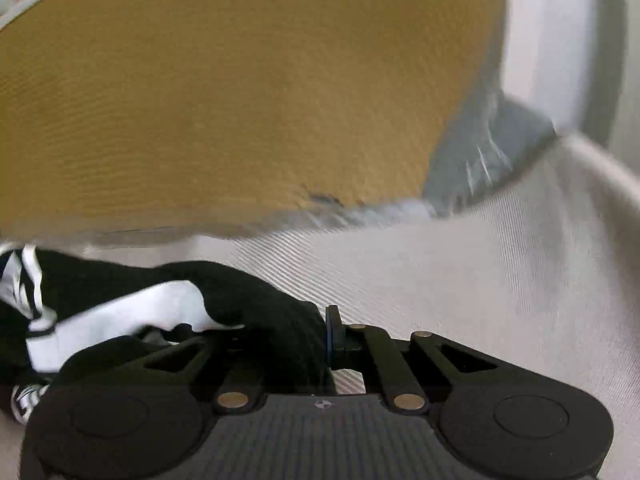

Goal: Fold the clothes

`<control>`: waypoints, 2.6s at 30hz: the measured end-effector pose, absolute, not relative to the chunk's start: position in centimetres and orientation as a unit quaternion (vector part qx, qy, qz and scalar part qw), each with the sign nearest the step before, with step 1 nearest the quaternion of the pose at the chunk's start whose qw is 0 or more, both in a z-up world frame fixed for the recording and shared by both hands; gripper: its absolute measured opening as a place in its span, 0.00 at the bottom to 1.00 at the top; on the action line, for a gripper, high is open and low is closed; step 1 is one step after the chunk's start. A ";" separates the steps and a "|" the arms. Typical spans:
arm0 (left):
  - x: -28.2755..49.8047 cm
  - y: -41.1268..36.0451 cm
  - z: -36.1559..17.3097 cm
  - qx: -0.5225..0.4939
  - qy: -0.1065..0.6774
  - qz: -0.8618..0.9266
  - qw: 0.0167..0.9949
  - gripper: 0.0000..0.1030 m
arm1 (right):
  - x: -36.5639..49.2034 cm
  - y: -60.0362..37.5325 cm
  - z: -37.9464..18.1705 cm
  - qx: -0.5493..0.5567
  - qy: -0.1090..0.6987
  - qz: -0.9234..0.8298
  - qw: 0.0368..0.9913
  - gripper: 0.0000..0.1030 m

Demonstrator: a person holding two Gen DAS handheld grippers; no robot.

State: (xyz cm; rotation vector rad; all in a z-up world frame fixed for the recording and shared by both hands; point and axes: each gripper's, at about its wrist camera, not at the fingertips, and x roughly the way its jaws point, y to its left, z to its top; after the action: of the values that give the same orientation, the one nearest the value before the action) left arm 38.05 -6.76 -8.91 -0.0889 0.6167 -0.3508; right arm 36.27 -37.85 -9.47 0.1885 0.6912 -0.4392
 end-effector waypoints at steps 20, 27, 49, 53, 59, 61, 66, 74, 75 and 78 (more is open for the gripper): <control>39.9 -4.4 -17.7 -0.073 0.305 -0.078 0.946 0.47 | 32.0 -44.8 -14.7 0.283 0.338 -0.215 0.872 0.18; 39.7 -6.6 -18.0 -0.006 0.301 -0.056 0.952 0.49 | 30.5 -42.9 -9.5 0.157 0.321 -0.150 0.922 0.23; 39.4 -6.8 -18.4 -0.004 0.282 -0.049 0.958 0.51 | 34.1 -38.6 -6.4 0.048 0.312 -0.157 0.936 0.15; 39.4 -6.9 -18.5 -0.006 0.281 -0.049 0.958 0.51 | 30.8 -39.5 -7.5 0.068 0.336 -0.149 0.928 0.16; 39.3 -6.9 -18.5 -0.008 0.282 -0.050 0.958 0.51 | 27.8 -36.9 -4.9 0.030 0.322 -0.118 0.939 0.21; 39.3 -6.9 -18.5 -0.008 0.282 -0.050 0.958 0.51 | 28.0 -35.8 -4.2 0.015 0.313 -0.103 0.944 0.27; 39.2 -6.8 -18.3 -0.009 0.281 -0.050 0.958 0.51 | 27.7 -32.8 -4.5 0.039 0.316 -0.055 0.947 0.28; 39.2 -6.6 -18.3 -0.013 0.279 -0.051 0.959 0.51 | 25.8 -25.9 -5.8 -0.017 0.300 -0.058 0.952 0.46; 39.3 -6.6 -18.3 -0.013 0.279 -0.051 0.959 0.51 | 25.5 -25.0 -6.0 -0.024 0.294 -0.067 0.953 0.45; 39.3 -6.7 -18.3 -0.014 0.279 -0.052 0.959 0.51 | 24.6 -23.4 -6.6 -0.007 0.294 -0.076 0.953 0.46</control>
State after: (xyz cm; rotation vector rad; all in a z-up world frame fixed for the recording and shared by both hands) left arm 39.28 -6.67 -18.32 -0.0286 0.5657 -0.1048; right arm 24.55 -23.44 -6.61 -0.0148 0.5971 -0.1552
